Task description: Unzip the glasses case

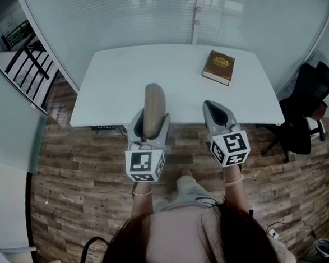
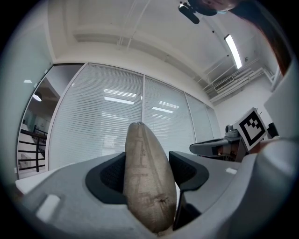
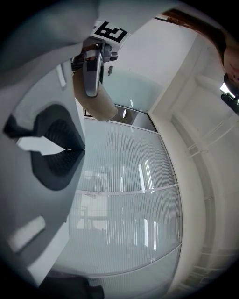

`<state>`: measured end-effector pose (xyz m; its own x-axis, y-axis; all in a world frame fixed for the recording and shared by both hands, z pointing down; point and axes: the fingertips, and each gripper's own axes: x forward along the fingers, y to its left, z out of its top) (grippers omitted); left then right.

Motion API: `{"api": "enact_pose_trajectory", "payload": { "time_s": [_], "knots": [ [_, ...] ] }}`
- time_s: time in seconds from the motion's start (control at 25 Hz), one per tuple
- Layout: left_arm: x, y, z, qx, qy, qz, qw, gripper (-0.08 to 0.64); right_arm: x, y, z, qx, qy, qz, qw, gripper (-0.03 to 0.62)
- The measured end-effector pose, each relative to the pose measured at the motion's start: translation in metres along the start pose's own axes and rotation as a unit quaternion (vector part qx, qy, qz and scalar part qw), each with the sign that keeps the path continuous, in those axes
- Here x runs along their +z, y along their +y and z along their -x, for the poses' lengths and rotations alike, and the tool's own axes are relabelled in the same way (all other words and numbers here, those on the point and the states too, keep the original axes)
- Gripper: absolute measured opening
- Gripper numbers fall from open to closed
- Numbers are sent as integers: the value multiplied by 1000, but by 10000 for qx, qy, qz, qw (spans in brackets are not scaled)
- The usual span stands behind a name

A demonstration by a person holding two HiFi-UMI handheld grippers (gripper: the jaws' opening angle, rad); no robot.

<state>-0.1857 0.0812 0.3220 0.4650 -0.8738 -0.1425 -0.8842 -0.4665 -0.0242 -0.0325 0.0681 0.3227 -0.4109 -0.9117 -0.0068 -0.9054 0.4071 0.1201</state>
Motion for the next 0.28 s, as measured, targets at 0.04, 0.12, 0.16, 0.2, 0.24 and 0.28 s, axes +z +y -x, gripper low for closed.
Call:
{"api": "enact_pose_trajectory", "payload": {
  "time_s": [0.04,0.12,0.16,0.2,0.24,0.28],
  "knots": [
    [-1,-1,2,-8,10,8,10000,281,0,2,2,-1,6,9,10000,3],
    [-3,-2,7,-11,40,7,10000,281,1,6,4,17,11,21,10000,3],
    [-4,-2,9,-10,53,4,10000,281,2,7,4,30,11,24,10000,3],
    [-4,-2,10,-12,63,5,10000,281,3,9,5,41,9,26,10000,3],
    [-5,-3,11,-17,69,7,10000,282,3,10,5,50,6,25,10000,3],
    [-5,-3,12,-23,73,9,10000,281,4,10,5,59,2,24,10000,3]
  ]
}}
